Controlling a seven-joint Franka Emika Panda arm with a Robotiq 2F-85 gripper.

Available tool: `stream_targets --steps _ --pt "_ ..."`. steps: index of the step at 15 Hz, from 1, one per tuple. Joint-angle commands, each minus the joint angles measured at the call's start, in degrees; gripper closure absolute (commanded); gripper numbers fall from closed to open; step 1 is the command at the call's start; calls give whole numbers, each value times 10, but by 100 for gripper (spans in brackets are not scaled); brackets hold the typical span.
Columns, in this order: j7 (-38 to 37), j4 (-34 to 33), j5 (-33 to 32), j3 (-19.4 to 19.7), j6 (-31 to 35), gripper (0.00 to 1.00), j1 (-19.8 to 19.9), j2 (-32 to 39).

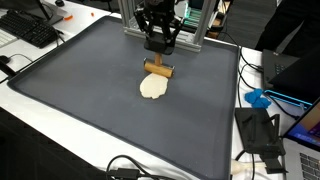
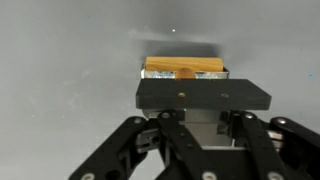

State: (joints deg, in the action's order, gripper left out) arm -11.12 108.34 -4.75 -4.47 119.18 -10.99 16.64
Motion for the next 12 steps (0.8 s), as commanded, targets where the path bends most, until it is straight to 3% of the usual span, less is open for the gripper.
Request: stream_targets --steps 1,12 --pt "16 20 5 -4 -4 78 9 6" --pt "78 21 18 -18 143 78 10 22"
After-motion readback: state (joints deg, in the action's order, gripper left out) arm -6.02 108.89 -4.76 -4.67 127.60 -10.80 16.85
